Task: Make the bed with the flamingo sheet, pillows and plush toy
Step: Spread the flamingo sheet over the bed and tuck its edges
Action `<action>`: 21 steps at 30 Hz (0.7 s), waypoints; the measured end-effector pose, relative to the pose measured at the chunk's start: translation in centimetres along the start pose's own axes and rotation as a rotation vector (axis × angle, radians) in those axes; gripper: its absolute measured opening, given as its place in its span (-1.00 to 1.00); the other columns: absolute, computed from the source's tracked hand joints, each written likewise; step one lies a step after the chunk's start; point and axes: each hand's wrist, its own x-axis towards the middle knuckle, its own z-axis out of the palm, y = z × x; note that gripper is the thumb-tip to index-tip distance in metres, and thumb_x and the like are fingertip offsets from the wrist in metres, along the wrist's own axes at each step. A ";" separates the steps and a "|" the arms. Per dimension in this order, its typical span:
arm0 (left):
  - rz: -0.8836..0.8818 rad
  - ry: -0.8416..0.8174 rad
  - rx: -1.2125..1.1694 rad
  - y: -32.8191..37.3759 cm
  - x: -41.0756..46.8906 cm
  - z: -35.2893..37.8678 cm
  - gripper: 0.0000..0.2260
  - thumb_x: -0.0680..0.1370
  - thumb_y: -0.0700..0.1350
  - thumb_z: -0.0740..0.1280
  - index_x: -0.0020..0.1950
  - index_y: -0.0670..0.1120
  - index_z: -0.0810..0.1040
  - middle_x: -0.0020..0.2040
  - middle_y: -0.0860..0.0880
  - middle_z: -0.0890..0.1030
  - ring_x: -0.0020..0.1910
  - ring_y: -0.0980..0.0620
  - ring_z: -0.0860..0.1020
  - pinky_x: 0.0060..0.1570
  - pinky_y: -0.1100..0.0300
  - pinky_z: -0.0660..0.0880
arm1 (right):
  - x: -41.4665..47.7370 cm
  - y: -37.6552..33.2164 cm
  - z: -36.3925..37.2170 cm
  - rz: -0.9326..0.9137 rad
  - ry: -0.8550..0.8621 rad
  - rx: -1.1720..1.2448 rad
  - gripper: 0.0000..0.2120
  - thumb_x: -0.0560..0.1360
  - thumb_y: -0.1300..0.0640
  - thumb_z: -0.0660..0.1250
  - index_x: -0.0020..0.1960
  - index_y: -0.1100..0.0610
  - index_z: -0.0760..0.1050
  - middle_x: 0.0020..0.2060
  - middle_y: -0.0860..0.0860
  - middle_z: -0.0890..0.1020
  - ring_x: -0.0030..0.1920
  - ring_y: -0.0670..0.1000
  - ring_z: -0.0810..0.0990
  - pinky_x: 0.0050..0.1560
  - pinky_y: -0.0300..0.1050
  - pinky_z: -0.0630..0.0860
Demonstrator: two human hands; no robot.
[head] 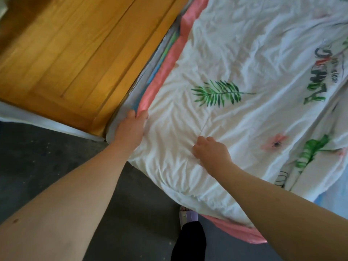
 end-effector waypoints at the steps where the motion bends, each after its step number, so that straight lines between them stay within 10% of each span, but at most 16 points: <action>1: 0.041 0.001 0.007 -0.1 -0.1 -0.1 -0.69 0.55 -0.21 0.20 0.27 -0.02 0.28 0.00 -0.15 0.43 -0.19 -0.17 0.50 -0.21 -0.04 0.51 | 0.1 -0.1 0.0 -0.003 -0.002 -0.028 -0.74 0.45 0.30 0.34 0.12 0.09 0.52 0.05 0.01 0.45 0.04 0.05 0.47 -0.26 -0.14 0.36; 9: -0.036 0.111 0.399 -3.3 -2.7 -2.2 -0.84 0.56 -0.21 0.20 0.14 -0.09 0.40 -0.16 -0.11 0.42 -0.41 -0.10 0.40 -0.46 0.15 0.30 | 1.2 -2.3 -2.4 -0.101 -0.143 0.486 -0.93 0.49 0.00 0.31 -0.07 -0.03 0.53 -0.14 -0.02 0.56 -0.07 0.06 0.56 -0.08 -0.09 0.48; 17: -0.160 -0.058 0.416 -3.0 -2.7 -1.5 -0.62 0.62 -0.17 0.07 0.44 -0.03 0.17 0.06 -0.16 0.46 -0.14 -0.13 0.54 -0.34 0.09 0.40 | 1.9 -3.5 -1.9 -0.109 -0.156 0.419 -0.97 0.50 0.01 0.32 -0.10 -0.06 0.50 -0.13 -0.07 0.58 -0.09 0.02 0.56 -0.18 -0.15 0.43; 21: -0.190 -0.052 0.414 -2.7 -2.0 -1.9 -0.73 0.60 -0.19 0.10 0.28 -0.03 0.37 -0.05 -0.12 0.44 -0.21 -0.09 0.50 -0.36 0.10 0.38 | 2.0 -3.6 -0.6 -0.050 -0.117 0.444 -0.90 0.51 0.05 0.31 -0.17 -0.09 0.44 -0.13 -0.08 0.60 -0.13 0.00 0.58 -0.13 -0.13 0.51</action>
